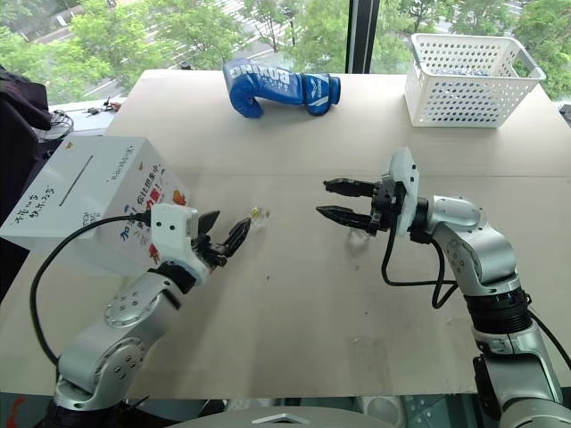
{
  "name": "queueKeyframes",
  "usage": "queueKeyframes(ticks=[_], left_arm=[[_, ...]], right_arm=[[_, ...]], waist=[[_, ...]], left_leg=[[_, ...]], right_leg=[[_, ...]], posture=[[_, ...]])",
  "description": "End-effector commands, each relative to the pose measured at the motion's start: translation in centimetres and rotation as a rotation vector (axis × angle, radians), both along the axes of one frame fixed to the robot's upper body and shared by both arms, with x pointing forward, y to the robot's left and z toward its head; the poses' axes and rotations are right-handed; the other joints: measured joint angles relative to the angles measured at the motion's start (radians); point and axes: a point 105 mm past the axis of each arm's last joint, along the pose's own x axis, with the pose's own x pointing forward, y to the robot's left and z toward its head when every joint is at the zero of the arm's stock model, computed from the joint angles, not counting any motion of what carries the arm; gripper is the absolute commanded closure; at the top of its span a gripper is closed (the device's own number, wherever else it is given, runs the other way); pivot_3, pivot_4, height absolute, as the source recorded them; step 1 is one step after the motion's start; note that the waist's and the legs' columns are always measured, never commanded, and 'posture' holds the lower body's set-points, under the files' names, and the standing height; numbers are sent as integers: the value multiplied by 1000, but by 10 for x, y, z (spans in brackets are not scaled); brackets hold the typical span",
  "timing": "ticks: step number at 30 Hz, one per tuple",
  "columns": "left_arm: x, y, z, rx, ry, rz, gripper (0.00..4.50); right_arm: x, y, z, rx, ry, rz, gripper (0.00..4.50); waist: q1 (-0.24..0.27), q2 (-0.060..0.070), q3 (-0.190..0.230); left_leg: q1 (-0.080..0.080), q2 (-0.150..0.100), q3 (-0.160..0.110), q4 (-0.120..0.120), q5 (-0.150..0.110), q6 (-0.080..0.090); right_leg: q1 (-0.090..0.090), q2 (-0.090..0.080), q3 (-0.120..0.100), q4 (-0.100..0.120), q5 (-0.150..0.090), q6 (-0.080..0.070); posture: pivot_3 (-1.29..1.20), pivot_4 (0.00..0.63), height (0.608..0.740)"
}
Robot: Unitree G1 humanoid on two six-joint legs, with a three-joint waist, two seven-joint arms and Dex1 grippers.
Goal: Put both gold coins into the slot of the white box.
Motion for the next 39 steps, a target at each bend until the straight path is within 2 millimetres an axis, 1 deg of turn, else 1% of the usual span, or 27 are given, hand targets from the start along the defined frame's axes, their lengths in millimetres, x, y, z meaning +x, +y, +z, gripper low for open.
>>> queueKeyframes(ticks=[1, 5, 7, 9, 13, 19, 23, 26, 30, 33, 34, 39], left_arm=[[8, -11, 0, 45, -81, -32, 1066], [13, -19, -4, 116, -113, -49, 1066], [17, -25, -3, 150, -133, -48, 1066], [18, -31, 0, 159, -147, -59, 1066], [18, -38, 0, 154, -147, -78, 1066], [19, -42, -4, 147, -136, -81, 1066], [23, -40, -6, 150, -118, -30, 1066], [25, -43, -5, 153, -116, -27, 1066], [26, -42, -6, 148, -104, -10, 1066], [26, -42, -6, 150, -105, -3, 1785], [26, -41, -6, 151, -105, 1, 2287], [26, -39, -7, 148, -102, 17, 2287]], right_arm=[[-6, -4, 11, 22, -41, -21, 1997], [-9, -3, 10, 21, -36, -29, 1997], [-11, -5, 2, -24, -38, -30, 1997], [-11, -8, -4, -68, -38, -43, 1997], [-7, -13, -7, -113, -49, -74, 1997], [-4, -14, -3, -112, -65, -85, 1997], [-4, -13, -2, -103, -67, -88, 1997], [-3, -13, -2, -97, -66, -89, 1997], [-4, -12, -2, -93, -63, -82, 1997], [-4, -13, -2, -91, -62, -82, 1997], [-4, -13, -2, -91, -63, -82, 1997], [-3, -13, -2, -91, -62, -84, 1997]], waist=[[2, 0, 0], [-1, 0, 0], [0, 0, 0], [0, 0, 0], [-3, 0, 0], [-2, 0, 0], [-2, 0, 0], [-2, 0, 0], [-2, -1, 0], [-2, -1, 0], [-2, -1, 0], [-2, -1, 0]], left_leg=[[0, 0, 0, 0, 0, 0], [-1, -1, 1, 1, -1, 2], [-1, -1, 0, 1, -1, 2], [-1, -1, -1, 1, -1, 2], [-1, -1, 0, 1, -3, 5], [-1, 0, -1, 1, -2, 4], [-1, 0, 0, 1, -2, 5], [-1, 0, -1, 2, -2, 5], [-1, 0, -1, 2, -2, 4], [-1, 0, -1, 2, -2, 4], [-1, 0, -1, 2, -2, 4], [-1, 0, -1, 2, -2, 4]], right_leg=[[0, 0, 0, 0, 0, 0], [0, -2, 0, -1, 0, 0], [0, -1, 0, -1, 0, 1], [0, -1, -1, -1, 0, 1], [0, -1, 0, 0, 0, 1], [0, -1, -1, 0, 0, 1], [0, -1, -1, 0, 0, 1], [0, -1, -1, 0, 0, 1], [0, -1, -1, 0, 0, 1], [0, -1, -1, 0, 0, 1], [0, -1, -1, 0, 0, 1], [0, -1, -1, 0, 0, 1]], posture=[[0, 150, 704], [0, 150, 704], [0, 150, 704], [0, 150, 704], [0, 150, 704], [0, 150, 704], [0, 150, 704], [0, 150, 704], [0, 150, 704], [0, 150, 704], [0, 150, 704], [0, 150, 704]])
